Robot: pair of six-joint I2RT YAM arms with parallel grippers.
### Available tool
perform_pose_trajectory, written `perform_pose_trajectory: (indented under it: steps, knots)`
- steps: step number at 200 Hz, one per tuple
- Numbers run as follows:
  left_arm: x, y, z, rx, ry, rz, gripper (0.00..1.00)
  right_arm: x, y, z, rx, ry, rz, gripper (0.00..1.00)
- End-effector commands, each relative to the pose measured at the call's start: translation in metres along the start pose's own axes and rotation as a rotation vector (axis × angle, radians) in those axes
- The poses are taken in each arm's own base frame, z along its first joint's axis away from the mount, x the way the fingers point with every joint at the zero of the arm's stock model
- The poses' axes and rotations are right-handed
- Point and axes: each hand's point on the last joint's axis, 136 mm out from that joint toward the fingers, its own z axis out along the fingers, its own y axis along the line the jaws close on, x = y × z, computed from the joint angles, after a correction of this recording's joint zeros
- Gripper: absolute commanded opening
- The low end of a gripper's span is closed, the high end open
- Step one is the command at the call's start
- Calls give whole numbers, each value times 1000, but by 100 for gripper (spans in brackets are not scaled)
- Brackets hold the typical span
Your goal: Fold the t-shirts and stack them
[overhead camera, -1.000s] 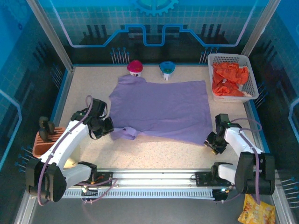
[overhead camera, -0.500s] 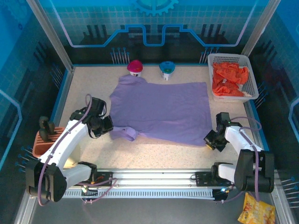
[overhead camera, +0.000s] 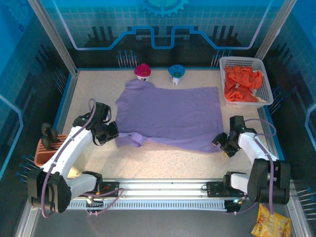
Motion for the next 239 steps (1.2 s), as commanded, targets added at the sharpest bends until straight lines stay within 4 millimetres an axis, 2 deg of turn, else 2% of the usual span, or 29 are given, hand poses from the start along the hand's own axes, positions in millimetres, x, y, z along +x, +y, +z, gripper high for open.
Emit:
perform_pose_trajectory:
  steps: [1, 22, 55, 71, 85, 96, 116, 127, 152, 176, 201, 217, 221, 239]
  knots:
    - [-4, -5, -5, 25, -5, 13, 0, 0, 3, 6, -28, 16, 5, 61]
    - [-3, -5, -4, 26, -2, 9, 0, 0, 9, 10, -45, 27, -11, 55]
    - [-2, -5, -4, 34, -1, 7, 0, 6, 6, 21, -24, 63, -15, 46]
    - [-1, -4, -3, 27, 0, 9, 0, 9, 3, 24, -21, 68, -9, 38]
    - [-1, -3, -3, 24, -2, 10, 0, 9, 3, 22, -23, 57, -8, 25]
    - [-1, -4, -2, 28, -1, 11, 0, 7, 4, 17, -27, 41, -10, 16]
    - [-3, -9, -3, 52, 2, 20, 0, 1, 12, 2, -57, 11, -29, 8]
    - [-4, -13, -7, 69, -3, 28, 0, -1, 21, -9, -92, -2, -47, 0]
    - [-9, -24, -27, 116, -49, 58, 0, -5, 43, -40, -195, -39, -97, 0]
    - [-12, -29, -57, 156, -120, 86, 0, -5, 59, -76, -280, -110, -166, 0]
    - [-12, -33, -102, 200, -228, 133, 0, -5, 71, -127, -351, -228, -270, 0]
    - [-13, -38, -140, 236, -320, 170, 0, -2, 76, -160, -395, -310, -321, 0]
    - [-14, -39, -151, 249, -348, 182, 0, -4, 81, -178, -424, -355, -340, 0]
    - [-15, -51, -197, 323, -459, 246, 0, 2, 92, -222, -508, -456, -398, 0]
